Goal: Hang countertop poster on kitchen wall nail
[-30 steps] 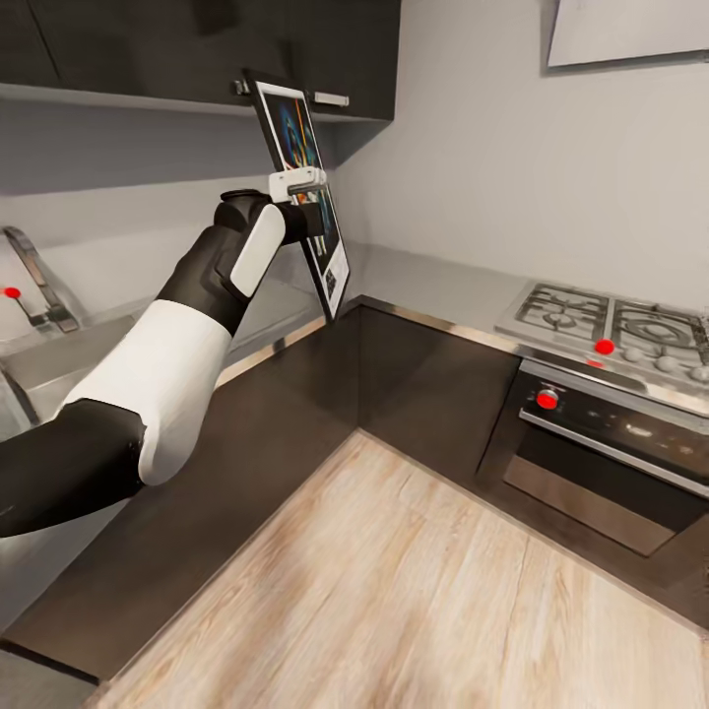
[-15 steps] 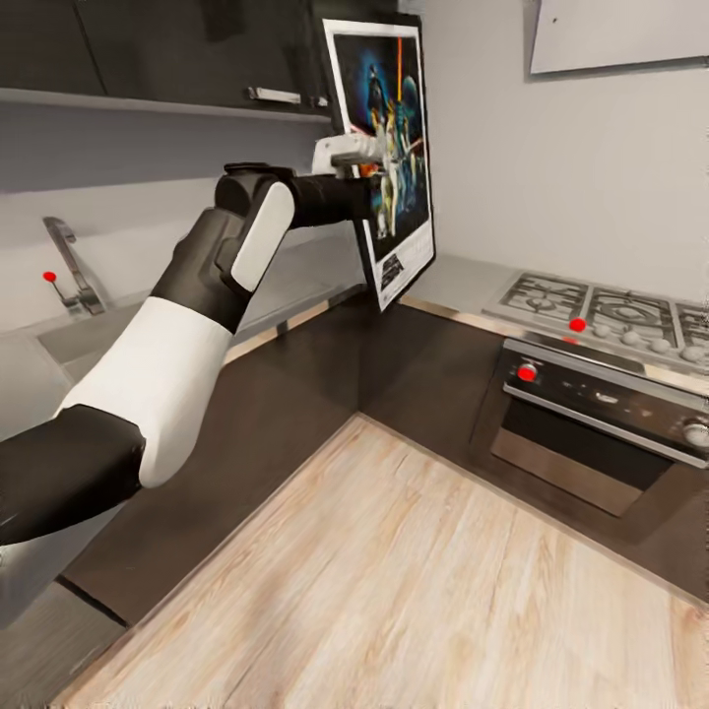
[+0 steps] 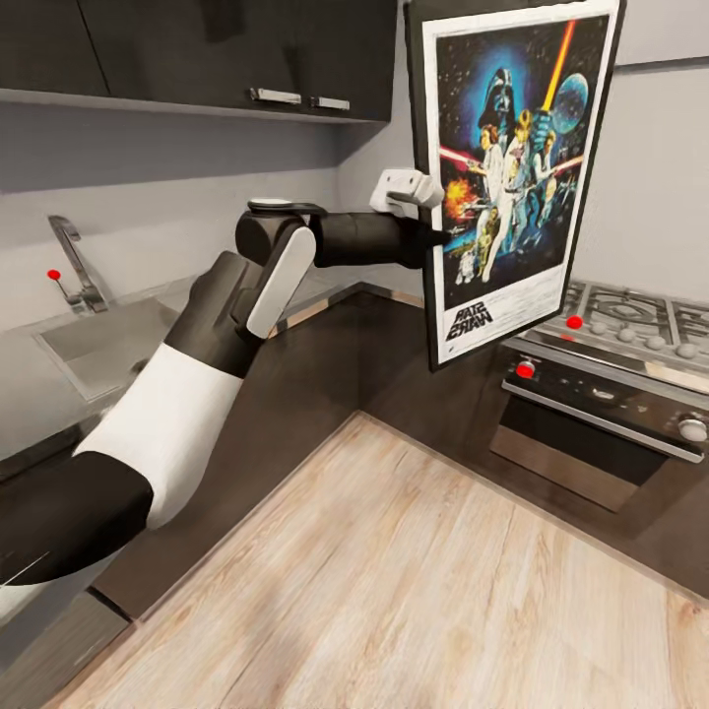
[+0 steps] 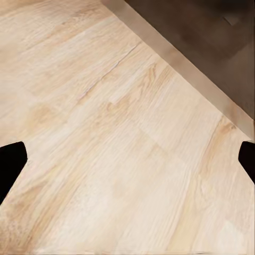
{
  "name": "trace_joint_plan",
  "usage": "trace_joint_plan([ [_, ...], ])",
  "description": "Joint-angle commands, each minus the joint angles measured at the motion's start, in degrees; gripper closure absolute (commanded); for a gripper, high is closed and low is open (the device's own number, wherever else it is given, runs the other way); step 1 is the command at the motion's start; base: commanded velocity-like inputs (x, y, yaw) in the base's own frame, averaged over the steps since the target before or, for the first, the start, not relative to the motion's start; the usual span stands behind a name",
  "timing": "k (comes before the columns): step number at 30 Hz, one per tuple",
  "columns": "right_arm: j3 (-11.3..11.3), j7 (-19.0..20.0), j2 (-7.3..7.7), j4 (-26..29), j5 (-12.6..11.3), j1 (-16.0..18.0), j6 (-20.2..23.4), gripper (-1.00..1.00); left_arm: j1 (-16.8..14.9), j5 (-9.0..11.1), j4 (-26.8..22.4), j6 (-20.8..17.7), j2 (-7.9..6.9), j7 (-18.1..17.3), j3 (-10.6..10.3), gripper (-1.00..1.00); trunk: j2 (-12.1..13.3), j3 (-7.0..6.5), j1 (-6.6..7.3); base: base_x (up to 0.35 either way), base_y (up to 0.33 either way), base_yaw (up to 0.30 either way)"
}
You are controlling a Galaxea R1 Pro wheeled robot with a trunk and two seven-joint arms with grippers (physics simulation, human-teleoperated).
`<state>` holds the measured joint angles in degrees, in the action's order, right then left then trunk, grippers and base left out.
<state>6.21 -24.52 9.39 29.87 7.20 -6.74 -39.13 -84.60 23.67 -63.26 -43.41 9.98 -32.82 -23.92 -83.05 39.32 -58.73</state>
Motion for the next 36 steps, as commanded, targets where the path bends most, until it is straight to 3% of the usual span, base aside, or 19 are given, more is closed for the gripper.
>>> trace_joint_plan([
  [1, 0.6, -0.3, -0.28, -0.3, 0.7, -0.3, -0.2, -1.00, 0.3, 0.3, 0.0, -0.7, 0.02, 0.3, 0.4, 1.00, 0.0, 0.04, 0.00, 0.000, 0.000, 0.000],
  [7, 2.6, 1.7, -1.03, -2.2, 2.7, -2.3, -2.0, -1.00, 0.4, 0.3, 0.0, -0.7, 0.02, 0.8, 1.1, 1.00, 0.0, 0.04, 0.00, 0.000, 0.000, 0.000],
  [13, 4.4, 3.6, -1.03, -4.1, 2.7, -3.9, -2.5, -1.00, 0.4, 0.3, 0.0, -0.7, 0.02, 0.8, 1.1, 1.00, 0.0, 0.04, 0.00, 0.000, 0.000, 0.000],
  [23, 4.1, 6.8, -0.88, -7.4, 2.3, -3.9, -2.1, -1.00, 0.7, 0.4, -0.3, -0.6, 0.02, 1.2, 0.8, 1.00, 0.0, 0.04, 0.00, 0.000, 0.000, 0.000],
  [30, 1.7, 9.0, 1.40, -6.1, -0.2, -4.0, 0.1, -1.00, 3.0, 2.6, -1.9, -0.5, 0.02, 3.5, -0.5, 1.00, 0.0, 0.04, 0.00, 0.000, 0.000, 0.000],
  [31, 1.2, 73.2, 3.34, -3.4, -11.4, -4.0, 3.1, -1.00, 6.4, 4.0, -1.9, -0.4, 0.02, 8.6, -0.5, 1.00, 0.0, 0.04, 0.00, 0.000, 0.000, 0.000],
  [35, 0.7, 72.9, 4.10, 2.8, -13.9, -3.9, 8.6, -1.00, 6.7, 4.1, -2.8, -0.4, 0.02, 8.9, -0.6, 1.00, 0.0, 0.04, 0.00, 0.000, 0.000, 0.000],
  [36, -1.4, 72.8, 4.28, 6.0, -14.3, -3.9, 10.9, -1.00, 6.9, 4.1, -3.8, -0.4, 0.02, 9.0, -0.5, 1.00, 0.0, 0.04, 0.00, 0.000, 0.000, 0.000],
])
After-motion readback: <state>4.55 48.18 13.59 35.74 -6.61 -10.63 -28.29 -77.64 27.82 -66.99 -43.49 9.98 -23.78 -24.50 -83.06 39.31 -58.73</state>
